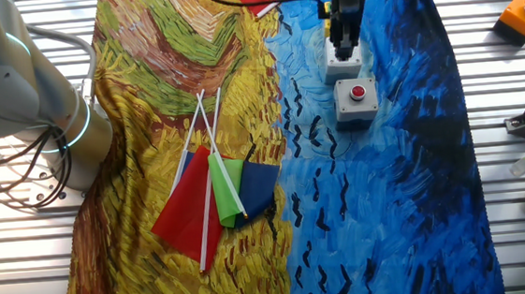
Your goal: Press three buttons from left to right in sequence
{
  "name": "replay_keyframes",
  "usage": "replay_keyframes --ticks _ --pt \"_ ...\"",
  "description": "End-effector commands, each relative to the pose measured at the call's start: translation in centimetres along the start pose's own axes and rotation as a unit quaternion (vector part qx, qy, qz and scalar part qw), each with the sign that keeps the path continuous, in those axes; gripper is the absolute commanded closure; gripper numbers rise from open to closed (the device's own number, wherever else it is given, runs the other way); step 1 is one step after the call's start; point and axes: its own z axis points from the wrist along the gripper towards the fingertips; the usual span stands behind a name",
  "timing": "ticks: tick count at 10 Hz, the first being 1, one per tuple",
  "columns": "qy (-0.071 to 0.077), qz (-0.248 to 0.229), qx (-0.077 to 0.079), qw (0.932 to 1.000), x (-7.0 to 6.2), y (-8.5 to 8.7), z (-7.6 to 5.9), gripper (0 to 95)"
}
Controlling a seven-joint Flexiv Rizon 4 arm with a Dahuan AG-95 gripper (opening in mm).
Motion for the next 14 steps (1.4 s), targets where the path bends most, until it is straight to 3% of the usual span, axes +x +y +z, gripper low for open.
replay_keyframes --ticks 1,4,5,7,8,11,14 --pt "0.002 0.002 -0.001 1.0 -0.3 0.3 -0.1 57.0" --pt "0.004 0.016 -0.002 0.9999 -1.0 1.0 -0.6 57.0" --pt "0.011 0.031 -0.004 0.9995 -1.4 1.4 -0.9 57.0" --pt "0.018 0.054 -0.007 0.9984 -2.1 2.1 -1.6 95.0" --pt "0.018 0.054 -0.007 0.9983 -2.2 2.2 -1.6 95.0" --pt "0.019 0.064 0.021 0.9976 -2.7 3.1 -1.7 95.0" --pt "0.02 0.061 0.023 0.9977 -2.8 3.3 -1.7 95.0"
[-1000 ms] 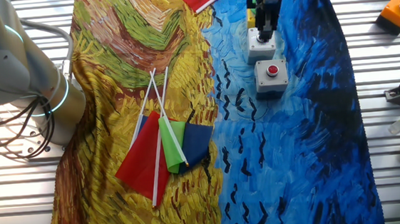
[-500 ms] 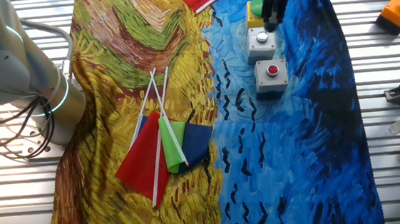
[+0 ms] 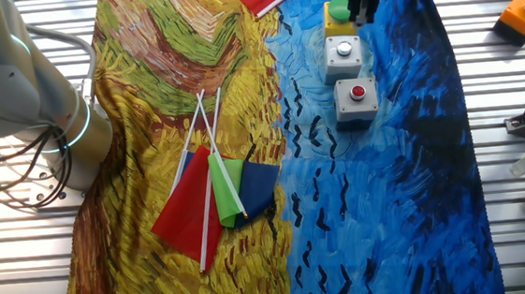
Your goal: Press three buttons from left to right in sequence
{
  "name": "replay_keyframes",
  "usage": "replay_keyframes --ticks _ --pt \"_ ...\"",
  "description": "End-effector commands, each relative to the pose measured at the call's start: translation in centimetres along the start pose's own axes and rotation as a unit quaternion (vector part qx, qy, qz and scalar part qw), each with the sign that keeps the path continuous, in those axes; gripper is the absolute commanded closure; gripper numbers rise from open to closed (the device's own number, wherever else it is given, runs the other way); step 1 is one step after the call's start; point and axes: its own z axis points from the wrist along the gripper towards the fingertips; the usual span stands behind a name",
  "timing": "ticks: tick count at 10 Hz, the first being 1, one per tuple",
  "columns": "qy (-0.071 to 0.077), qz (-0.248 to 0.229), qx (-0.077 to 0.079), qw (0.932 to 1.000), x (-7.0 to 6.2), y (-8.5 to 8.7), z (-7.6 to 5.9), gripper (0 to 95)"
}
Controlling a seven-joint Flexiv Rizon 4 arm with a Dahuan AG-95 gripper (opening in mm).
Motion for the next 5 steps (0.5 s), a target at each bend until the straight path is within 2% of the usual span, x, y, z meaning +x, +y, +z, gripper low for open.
replay_keyframes --ticks 1,5 --pt "-0.001 -0.004 -0.003 1.0 0.09 -0.13 0.0 95.0" --pt "-0.004 0.0 -0.004 1.0 0.09 -0.13 0.0 95.0"
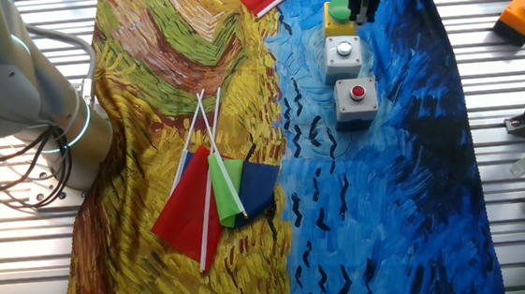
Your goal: Press three buttons from left to right in sequence
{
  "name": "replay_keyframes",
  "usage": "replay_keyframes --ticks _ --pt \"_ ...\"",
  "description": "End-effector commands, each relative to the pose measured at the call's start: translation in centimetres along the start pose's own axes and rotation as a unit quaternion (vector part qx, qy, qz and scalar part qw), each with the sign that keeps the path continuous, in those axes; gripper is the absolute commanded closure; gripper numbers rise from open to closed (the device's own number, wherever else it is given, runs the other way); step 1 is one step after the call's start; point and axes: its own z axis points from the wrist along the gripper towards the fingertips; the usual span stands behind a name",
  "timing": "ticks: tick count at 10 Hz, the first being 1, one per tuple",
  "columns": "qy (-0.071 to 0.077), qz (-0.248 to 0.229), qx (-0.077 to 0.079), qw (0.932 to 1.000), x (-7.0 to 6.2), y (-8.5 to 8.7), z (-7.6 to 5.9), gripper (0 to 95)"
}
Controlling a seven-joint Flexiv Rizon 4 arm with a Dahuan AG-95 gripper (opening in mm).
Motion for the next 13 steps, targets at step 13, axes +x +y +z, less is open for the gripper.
replay_keyframes --ticks 13 --pt "-0.005 -0.179 0.016 0.9838 -0.14 0.1 0.04 95.0"
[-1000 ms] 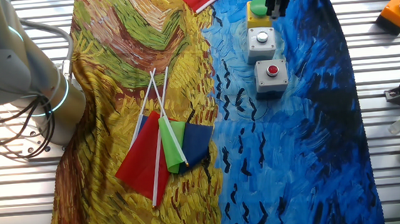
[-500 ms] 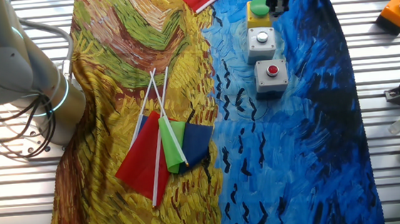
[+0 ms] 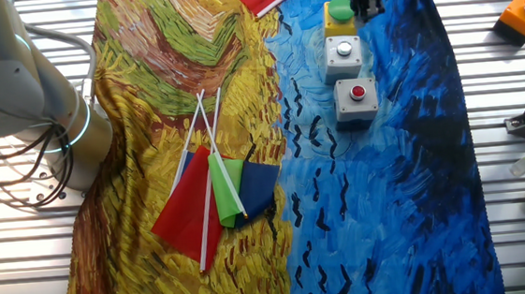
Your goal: Press three buttons from left to right in sequence
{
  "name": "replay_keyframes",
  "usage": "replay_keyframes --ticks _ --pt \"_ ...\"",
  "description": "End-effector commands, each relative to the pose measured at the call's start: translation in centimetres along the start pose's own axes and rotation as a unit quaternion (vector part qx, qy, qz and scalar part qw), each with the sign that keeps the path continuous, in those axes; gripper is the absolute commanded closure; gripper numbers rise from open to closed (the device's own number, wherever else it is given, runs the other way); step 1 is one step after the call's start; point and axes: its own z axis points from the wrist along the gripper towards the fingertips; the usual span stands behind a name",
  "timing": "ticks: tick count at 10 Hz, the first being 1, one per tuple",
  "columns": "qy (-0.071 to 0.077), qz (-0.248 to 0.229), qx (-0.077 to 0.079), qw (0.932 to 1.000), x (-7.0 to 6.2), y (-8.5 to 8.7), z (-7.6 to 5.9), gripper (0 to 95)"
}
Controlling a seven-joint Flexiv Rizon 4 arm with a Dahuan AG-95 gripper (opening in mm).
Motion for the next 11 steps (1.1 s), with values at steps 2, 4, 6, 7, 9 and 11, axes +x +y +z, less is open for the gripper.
replay_keyframes --ticks 2,4,6,7,9,11 --pt "-0.001 -0.028 -0.024 0.9993 -0.13 0.13 0.06 95.0" --pt "-0.006 -0.055 -0.028 0.9981 -0.13 0.13 0.06 95.0" --pt "-0.009 -0.057 -0.002 0.9983 -0.13 0.13 0.06 95.0" --pt "-0.01 -0.056 0.001 0.9984 -0.13 0.13 0.06 95.0" --pt "-0.01 -0.073 -0.004 0.9973 -0.13 0.13 0.06 95.0" --pt "-0.014 -0.087 -0.004 0.9961 -0.13 0.13 0.06 95.0"
